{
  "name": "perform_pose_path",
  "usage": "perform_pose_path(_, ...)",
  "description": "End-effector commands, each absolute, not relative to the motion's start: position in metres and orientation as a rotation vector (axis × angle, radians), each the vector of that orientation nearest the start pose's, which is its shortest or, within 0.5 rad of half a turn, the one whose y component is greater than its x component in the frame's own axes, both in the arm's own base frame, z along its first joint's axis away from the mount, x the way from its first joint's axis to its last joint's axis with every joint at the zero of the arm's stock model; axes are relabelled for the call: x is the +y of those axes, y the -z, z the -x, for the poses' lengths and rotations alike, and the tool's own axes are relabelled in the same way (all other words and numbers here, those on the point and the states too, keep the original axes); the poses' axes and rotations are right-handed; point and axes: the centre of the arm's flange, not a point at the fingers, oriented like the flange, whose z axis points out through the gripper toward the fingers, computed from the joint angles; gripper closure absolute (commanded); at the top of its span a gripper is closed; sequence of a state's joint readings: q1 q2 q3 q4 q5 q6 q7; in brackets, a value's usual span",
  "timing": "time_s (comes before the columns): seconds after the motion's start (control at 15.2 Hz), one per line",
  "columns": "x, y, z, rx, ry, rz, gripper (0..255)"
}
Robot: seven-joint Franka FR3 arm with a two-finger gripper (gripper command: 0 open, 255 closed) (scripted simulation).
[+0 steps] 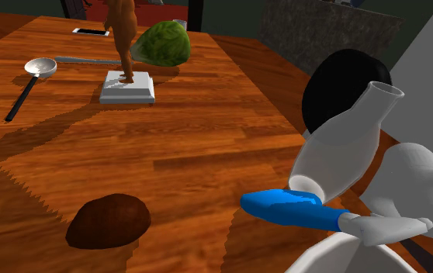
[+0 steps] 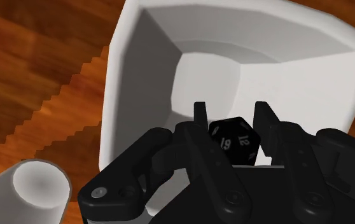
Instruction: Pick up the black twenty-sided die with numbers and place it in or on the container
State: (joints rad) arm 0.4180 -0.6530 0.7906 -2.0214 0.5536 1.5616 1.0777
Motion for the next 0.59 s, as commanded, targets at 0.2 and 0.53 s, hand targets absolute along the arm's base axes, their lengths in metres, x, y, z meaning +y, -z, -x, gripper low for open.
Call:
perform_pose_path(0.2, 0.439, -0.605, -0.009, -0.058, -0.125, 3.063, 0)
perform_pose_path(0.53, 0.438, -0.618, -0.01, -0.058, -0.125, 3.063, 0)
